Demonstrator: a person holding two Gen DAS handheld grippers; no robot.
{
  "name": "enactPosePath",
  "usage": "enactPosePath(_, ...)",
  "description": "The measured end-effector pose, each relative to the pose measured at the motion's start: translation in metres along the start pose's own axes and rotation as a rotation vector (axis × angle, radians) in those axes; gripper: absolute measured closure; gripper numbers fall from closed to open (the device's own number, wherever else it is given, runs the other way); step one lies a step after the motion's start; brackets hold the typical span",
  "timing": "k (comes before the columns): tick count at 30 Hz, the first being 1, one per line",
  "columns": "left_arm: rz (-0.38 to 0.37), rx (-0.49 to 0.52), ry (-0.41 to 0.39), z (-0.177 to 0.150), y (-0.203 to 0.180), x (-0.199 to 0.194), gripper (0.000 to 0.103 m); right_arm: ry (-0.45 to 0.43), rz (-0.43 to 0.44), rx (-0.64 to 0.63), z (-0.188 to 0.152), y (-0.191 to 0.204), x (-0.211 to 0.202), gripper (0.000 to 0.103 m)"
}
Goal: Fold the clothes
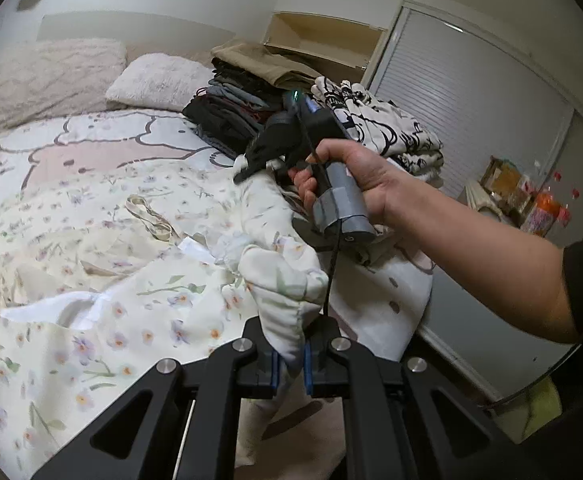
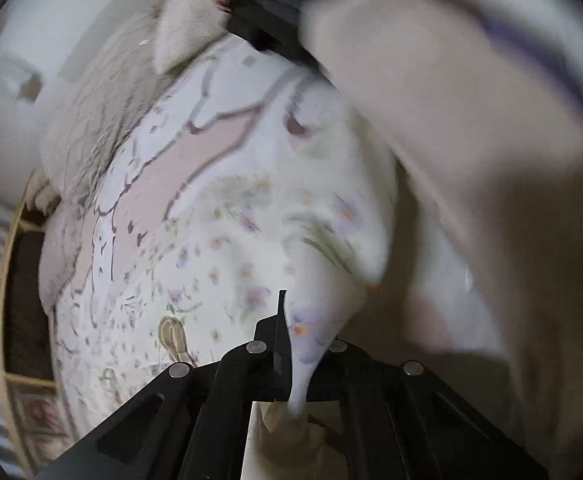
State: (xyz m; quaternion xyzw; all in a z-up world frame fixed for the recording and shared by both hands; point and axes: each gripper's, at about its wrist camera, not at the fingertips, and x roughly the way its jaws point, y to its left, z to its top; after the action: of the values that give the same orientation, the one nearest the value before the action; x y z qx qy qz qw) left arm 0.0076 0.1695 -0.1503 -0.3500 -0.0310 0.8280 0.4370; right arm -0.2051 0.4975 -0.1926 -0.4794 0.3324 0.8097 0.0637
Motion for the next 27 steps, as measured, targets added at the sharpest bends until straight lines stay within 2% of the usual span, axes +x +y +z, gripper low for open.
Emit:
enactPosePath(3,0.008,0.016,-0.016,0.004,-0.008,-0.001,0.094,-0.049,0.01,-0.082,0.002,0.014,-0.018,0.1)
enactPosePath(7,0.091,0.079,-0.073,0.009,-0.02,-0.017,0.094,-0.065,0.047,-0.08,0.013,0.034,-0.024,0.1)
enactPosePath(9,0.129,0.077,-0.11,0.01,-0.017,-0.032,0.094,-0.068,0.081,-0.102,0.019,0.059,-0.026,0.1)
enactPosePath(12,0.19,0.035,-0.181,0.01,-0.007,-0.064,0.094,-0.082,0.118,-0.203,0.019,0.112,-0.032,0.1)
enactPosePath(15,0.262,-0.028,-0.249,0.003,0.006,-0.104,0.094,-0.087,0.181,-0.336,0.011,0.185,-0.036,0.1)
enactPosePath(17,0.305,-0.061,-0.267,-0.006,0.014,-0.127,0.094,-0.087,0.225,-0.432,0.0,0.24,-0.037,0.1)
enactPosePath(20,0.385,-0.12,-0.274,-0.027,0.029,-0.163,0.094,-0.047,0.298,-0.593,-0.037,0.334,-0.022,0.1)
enactPosePath(23,0.443,-0.213,-0.238,-0.059,0.052,-0.185,0.094,0.028,0.327,-0.732,-0.087,0.41,0.008,0.1)
enactPosePath(25,0.445,-0.322,-0.179,-0.086,0.076,-0.185,0.094,0.112,0.309,-0.824,-0.131,0.45,0.046,0.1)
enactPosePath(27,0.427,-0.42,-0.122,-0.113,0.096,-0.177,0.094,0.196,0.246,-0.912,-0.179,0.48,0.093,0.1)
